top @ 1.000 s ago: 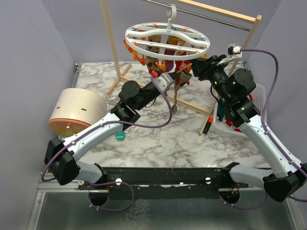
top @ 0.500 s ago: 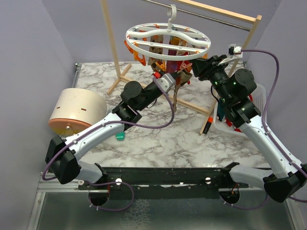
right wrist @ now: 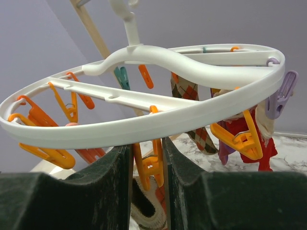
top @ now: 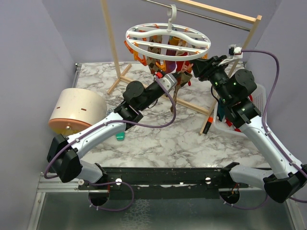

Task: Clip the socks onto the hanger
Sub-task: Clamp the sock onto the hanger.

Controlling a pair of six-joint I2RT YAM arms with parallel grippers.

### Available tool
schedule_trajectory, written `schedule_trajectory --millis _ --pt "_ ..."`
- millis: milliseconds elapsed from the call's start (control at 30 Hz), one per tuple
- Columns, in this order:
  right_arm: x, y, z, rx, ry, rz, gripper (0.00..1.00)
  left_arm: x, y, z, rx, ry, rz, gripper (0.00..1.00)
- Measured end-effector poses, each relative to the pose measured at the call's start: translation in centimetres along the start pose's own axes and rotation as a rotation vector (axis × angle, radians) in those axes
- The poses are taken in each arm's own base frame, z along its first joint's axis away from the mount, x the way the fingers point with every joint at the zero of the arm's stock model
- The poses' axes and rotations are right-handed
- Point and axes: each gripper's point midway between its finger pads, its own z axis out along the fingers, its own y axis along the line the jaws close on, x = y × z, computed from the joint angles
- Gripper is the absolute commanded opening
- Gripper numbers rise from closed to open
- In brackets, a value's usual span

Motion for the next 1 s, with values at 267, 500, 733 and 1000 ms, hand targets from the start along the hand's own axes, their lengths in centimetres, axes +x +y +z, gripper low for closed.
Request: schedule_trajectory --millis 267,500,733,1000 --pt "0.39 -0.13 -0.01 0.002 0.008 0.0 0.0 0.03 0.11 -0.01 -0.004 0.002 0.007 0.0" --pt "0.42 -0.13 -0.01 0.002 0.008 0.0 0.0 0.06 0.22 -0.01 -0.009 0.003 0.012 0.0" --pt "0.43 -0.14 -0.01 0.002 0.008 0.0 0.0 -0.21 0.34 0.23 -0.012 -0.002 0.013 0.0" --pt "0.71 -0.16 0.0 -0.001 0.012 0.0 0.0 -0.72 0.35 0.58 -0.012 -0.014 0.012 0.0"
